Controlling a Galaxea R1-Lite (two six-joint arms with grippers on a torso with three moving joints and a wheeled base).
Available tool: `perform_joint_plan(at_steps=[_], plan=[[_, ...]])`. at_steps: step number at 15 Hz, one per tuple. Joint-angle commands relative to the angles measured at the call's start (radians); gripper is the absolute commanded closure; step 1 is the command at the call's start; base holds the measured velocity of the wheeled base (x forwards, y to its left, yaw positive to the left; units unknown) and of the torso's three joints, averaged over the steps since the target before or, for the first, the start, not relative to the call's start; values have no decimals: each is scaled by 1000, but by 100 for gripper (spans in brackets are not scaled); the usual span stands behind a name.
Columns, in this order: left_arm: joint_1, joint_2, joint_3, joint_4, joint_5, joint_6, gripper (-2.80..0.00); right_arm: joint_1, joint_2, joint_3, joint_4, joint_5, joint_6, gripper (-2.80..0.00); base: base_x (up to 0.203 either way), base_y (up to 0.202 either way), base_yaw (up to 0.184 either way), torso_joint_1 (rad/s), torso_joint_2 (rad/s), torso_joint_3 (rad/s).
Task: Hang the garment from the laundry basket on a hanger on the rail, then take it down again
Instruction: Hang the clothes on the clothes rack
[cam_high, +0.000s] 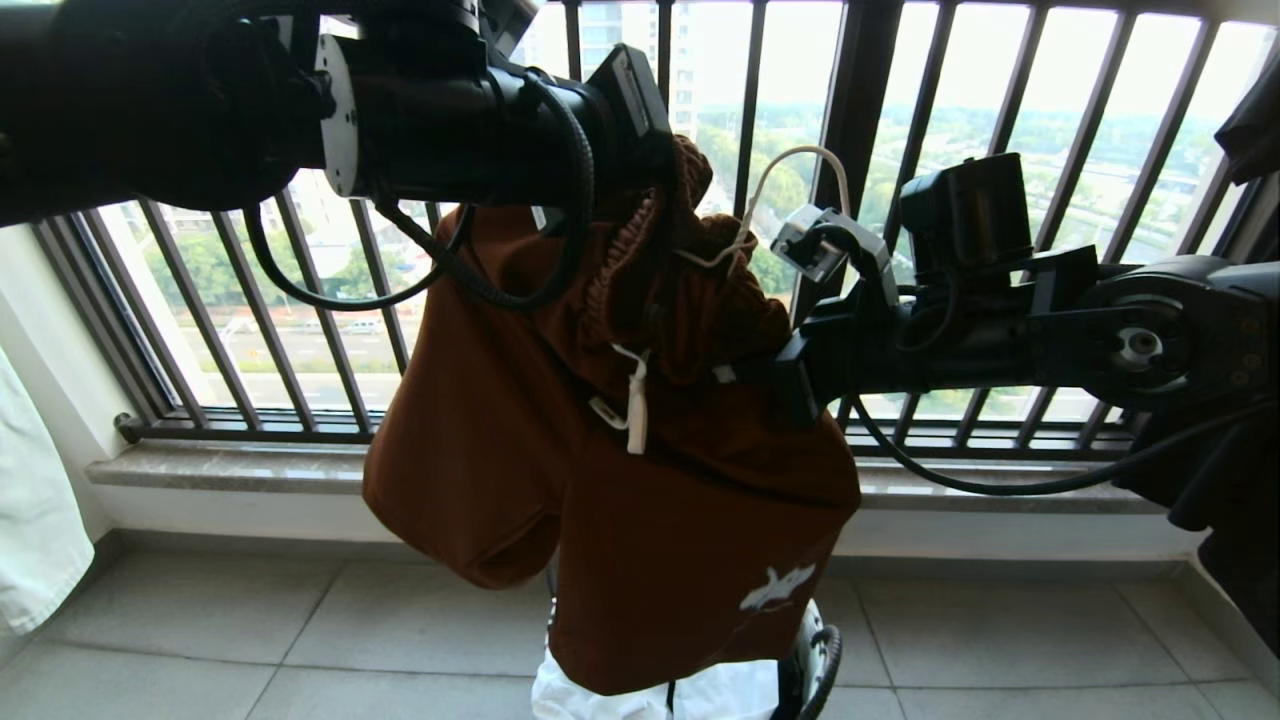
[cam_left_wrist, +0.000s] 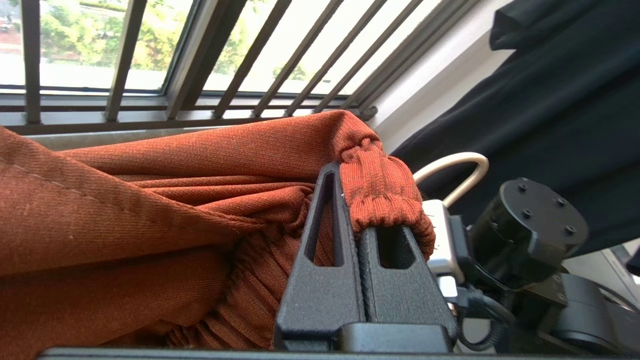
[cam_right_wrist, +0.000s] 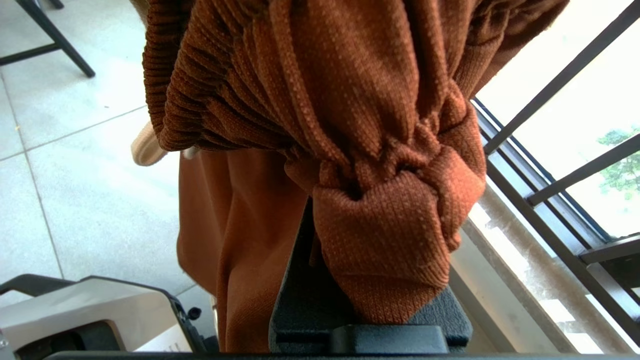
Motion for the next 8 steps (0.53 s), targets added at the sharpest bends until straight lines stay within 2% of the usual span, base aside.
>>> perform_joint_plan(at_steps=[1,8], plan=[[-4,24,1,1,28,9,0,2,-23,59,-49,2,-2,0,0,0,0,0,0,0],[-3,-11,11,10,39,14,0,0,-44,107,-70,-2,-7,0,0,0,0,0,0,0]])
